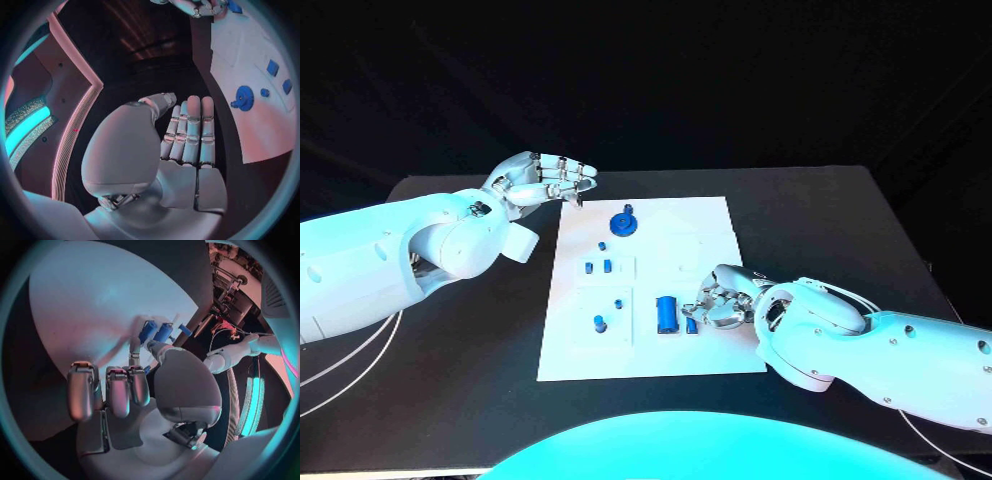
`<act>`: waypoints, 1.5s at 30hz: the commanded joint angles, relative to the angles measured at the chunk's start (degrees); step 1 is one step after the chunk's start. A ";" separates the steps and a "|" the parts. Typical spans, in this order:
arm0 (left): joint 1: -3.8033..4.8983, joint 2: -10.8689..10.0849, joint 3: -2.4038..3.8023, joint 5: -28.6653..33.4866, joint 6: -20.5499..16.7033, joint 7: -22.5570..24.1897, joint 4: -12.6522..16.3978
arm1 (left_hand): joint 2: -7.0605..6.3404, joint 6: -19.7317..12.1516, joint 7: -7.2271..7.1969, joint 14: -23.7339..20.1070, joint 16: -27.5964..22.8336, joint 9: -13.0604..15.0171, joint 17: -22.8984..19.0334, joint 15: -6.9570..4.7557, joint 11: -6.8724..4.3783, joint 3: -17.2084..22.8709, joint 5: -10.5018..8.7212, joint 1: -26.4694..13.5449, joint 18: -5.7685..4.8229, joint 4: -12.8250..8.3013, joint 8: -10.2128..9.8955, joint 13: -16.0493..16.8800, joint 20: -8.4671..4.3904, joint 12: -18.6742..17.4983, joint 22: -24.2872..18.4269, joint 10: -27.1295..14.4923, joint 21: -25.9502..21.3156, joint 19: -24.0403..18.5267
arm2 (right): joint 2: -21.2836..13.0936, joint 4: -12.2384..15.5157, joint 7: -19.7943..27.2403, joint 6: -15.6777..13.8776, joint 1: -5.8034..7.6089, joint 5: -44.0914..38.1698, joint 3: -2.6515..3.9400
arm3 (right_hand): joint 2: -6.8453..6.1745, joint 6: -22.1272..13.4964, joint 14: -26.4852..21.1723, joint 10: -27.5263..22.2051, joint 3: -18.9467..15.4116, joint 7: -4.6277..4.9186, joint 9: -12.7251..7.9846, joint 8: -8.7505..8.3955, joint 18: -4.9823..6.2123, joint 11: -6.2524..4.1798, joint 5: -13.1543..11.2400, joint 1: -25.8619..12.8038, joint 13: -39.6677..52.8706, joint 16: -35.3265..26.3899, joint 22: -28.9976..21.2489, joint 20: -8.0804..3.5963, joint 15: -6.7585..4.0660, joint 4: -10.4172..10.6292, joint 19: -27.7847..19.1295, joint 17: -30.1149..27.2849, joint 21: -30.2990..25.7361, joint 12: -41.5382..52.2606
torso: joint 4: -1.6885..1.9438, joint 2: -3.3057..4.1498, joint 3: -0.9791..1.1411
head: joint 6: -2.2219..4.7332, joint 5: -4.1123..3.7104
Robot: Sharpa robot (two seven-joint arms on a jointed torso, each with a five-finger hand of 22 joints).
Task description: Assemble the parts on the task board
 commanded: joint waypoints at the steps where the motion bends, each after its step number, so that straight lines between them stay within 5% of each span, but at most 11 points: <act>1: 0.04 0.10 0.03 -0.39 1.09 0.10 0.10 | 0.18 -0.35 0.08 -0.44 -0.18 -0.08 -0.08 -0.12 -0.03 -0.42 0.22 -0.42 0.74 0.03 0.24 -0.09 0.19 0.17 -0.09 -0.55 -0.35 -0.14 | -0.42 0.63 0.24 -1.95 -0.12 -1.26 0.00 | -0.02 -0.08 5.34 3.49 -0.88 0.39 -0.05 -0.32 -0.84 -0.27 0.15 -1.85 11.25 0.32 12.82 -0.28 -0.29 0.00 3.27 12.56 -0.03 0.00 | -0.02 0.00 0.06 | 0.00 0.02; 10: 0.03 0.21 0.02 -0.45 1.23 0.04 -0.06 | 0.18 -0.35 0.08 -0.44 -0.18 -0.08 -0.08 -0.12 -0.03 -0.42 0.22 -0.42 0.74 0.03 0.24 -0.09 0.19 0.17 -0.09 -0.55 -0.35 -0.14 | -2.78 2.90 1.24 -2.80 -0.18 -0.60 0.11 | -1.14 0.12 5.39 3.57 -4.03 0.24 -0.02 -0.16 -0.91 -0.38 -0.12 -5.07 11.41 0.40 12.93 -0.33 -0.37 -0.20 3.41 12.77 0.36 0.07 | -0.03 -0.03 0.10 | 0.09 0.09; 20: 0.02 0.37 0.02 -0.54 1.33 0.02 -0.19 | 0.18 -0.35 0.08 -0.44 -0.18 -0.08 -0.08 -0.12 -0.03 -0.42 0.22 -0.42 0.74 0.03 0.24 -0.09 0.19 0.17 -0.09 -0.55 -0.35 -0.14 | -4.84 4.00 2.65 1.20 -0.74 2.12 0.12 | -2.83 -0.36 5.35 3.44 -6.78 0.27 0.02 -0.13 -0.84 -0.36 0.12 2.22 11.32 0.33 12.82 -0.35 -0.37 -0.93 3.23 12.61 -0.08 -0.34 | -0.09 -0.05 0.05 | 0.16 0.08; 38: 0.02 0.42 0.02 -0.62 1.40 -0.03 -0.26 | 0.26 -0.41 0.09 -0.53 -0.28 -0.11 -0.15 -0.11 -0.03 -0.38 0.25 -0.47 0.74 0.10 0.24 -0.11 0.20 0.22 -0.14 -0.60 -0.45 -0.17 | -4.08 2.99 2.05 1.04 -1.38 1.31 0.12 | -2.67 -0.35 5.34 3.43 -7.13 0.28 -0.02 -0.16 -0.82 -0.35 0.15 3.06 11.33 0.31 12.80 -0.34 -0.37 -0.77 3.20 12.58 -0.16 -0.37 | 0.06 0.06 0.00 | 0.06 0.05; 45: 0.02 0.39 0.02 -0.62 1.42 -0.05 -0.26 | 0.26 -0.41 0.09 -0.53 -0.28 -0.11 -0.15 -0.11 -0.03 -0.38 0.25 -0.47 0.74 0.10 0.24 -0.11 0.20 0.22 -0.14 -0.60 -0.45 -0.17 | -3.46 2.15 1.69 -0.13 -1.44 0.72 0.12 | -1.66 -0.25 5.36 3.50 -7.14 0.30 -0.07 -0.18 -0.85 -0.34 0.16 3.24 11.44 0.35 12.83 -0.34 -0.36 -0.27 3.25 12.67 -0.03 -0.23 | 0.01 0.03 0.00 | 0.03 0.06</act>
